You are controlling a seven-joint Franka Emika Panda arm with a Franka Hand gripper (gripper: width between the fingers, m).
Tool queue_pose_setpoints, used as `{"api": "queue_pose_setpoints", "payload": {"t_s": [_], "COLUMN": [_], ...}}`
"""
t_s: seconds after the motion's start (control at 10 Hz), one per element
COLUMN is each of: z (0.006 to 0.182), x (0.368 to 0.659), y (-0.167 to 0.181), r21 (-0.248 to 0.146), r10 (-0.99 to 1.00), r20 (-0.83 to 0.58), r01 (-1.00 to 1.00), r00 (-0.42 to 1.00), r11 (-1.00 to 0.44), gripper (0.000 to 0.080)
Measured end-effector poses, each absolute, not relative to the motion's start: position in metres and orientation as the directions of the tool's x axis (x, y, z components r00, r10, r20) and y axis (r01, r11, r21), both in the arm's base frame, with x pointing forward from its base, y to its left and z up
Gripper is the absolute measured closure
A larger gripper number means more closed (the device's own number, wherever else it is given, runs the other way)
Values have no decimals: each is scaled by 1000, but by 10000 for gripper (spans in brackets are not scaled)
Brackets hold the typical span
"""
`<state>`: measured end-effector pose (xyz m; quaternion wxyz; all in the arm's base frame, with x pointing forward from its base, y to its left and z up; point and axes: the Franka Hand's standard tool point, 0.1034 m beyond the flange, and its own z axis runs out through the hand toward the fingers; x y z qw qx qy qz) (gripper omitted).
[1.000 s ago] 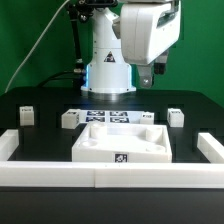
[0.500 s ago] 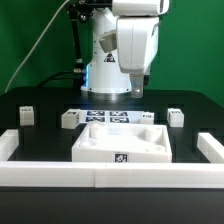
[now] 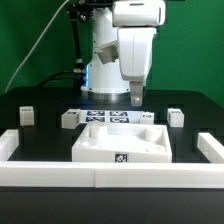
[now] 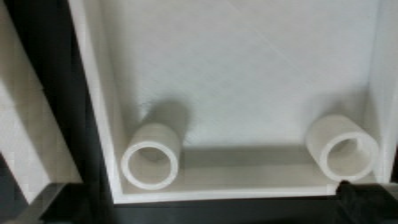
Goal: Assemble one leg
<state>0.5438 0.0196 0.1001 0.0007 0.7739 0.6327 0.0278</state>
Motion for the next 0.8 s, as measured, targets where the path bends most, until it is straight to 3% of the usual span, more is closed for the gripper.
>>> {"api": "queue_pose_setpoints", "payload": {"t_s": [0.2,0.3,0.5,0.8], "z": [97,84,68,52], "x": [543,531,508,498], "y": [21,24,27,25], "r21": [48,90,80,63], "r10": [980,981,981,980], "r20": [46,59,59,58], "r01": [979,977,979,979], "r00": [195,187,185,191], "r11": [-197,-192,-189,-195], "gripper": [150,150,150,150]}}
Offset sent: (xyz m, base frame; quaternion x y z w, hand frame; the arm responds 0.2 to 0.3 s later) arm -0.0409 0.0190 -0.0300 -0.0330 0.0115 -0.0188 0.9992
